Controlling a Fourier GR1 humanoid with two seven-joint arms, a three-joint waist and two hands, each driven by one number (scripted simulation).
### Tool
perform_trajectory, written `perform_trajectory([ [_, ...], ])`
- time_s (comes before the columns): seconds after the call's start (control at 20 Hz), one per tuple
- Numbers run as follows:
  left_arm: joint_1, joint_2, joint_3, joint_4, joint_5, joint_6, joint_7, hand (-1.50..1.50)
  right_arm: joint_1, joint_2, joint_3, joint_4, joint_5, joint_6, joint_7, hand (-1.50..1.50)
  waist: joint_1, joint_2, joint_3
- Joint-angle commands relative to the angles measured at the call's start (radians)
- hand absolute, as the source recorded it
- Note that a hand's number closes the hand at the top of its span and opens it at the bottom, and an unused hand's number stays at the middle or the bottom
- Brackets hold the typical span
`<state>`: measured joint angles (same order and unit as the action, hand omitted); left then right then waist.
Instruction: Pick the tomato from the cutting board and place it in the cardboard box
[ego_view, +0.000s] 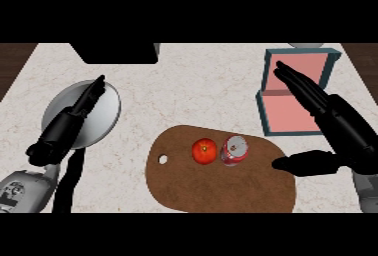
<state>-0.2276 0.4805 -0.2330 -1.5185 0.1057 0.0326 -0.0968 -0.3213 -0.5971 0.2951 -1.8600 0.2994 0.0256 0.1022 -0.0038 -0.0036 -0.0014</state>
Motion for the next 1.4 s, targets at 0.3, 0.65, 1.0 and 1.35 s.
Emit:
perform_trajectory([
  [0.3,-0.013,-0.007,0.006,0.004,0.001,-0.042,0.008,0.00,-0.219,-0.021,0.255,-0.102,0.092,0.392,0.446,-1.50,0.020,0.000,-0.002],
  [0.65,0.013,0.001,0.034,0.002,-0.019,-0.057,-0.026,0.00,-0.351,0.236,0.423,-0.114,0.133,0.558,0.835,-1.50,0.014,-0.001,-0.001],
  [1.0,0.010,-0.019,0.048,-0.026,-0.029,-0.076,0.013,0.00,-0.387,0.420,0.426,0.050,0.130,0.638,0.960,-1.50,0.011,0.001,0.001],
  [1.35,-0.036,-0.077,0.054,0.031,-0.075,-0.061,0.014,0.00,-0.287,0.454,0.511,0.090,0.273,0.578,0.927,-1.50,-0.001,0.003,0.001],
])
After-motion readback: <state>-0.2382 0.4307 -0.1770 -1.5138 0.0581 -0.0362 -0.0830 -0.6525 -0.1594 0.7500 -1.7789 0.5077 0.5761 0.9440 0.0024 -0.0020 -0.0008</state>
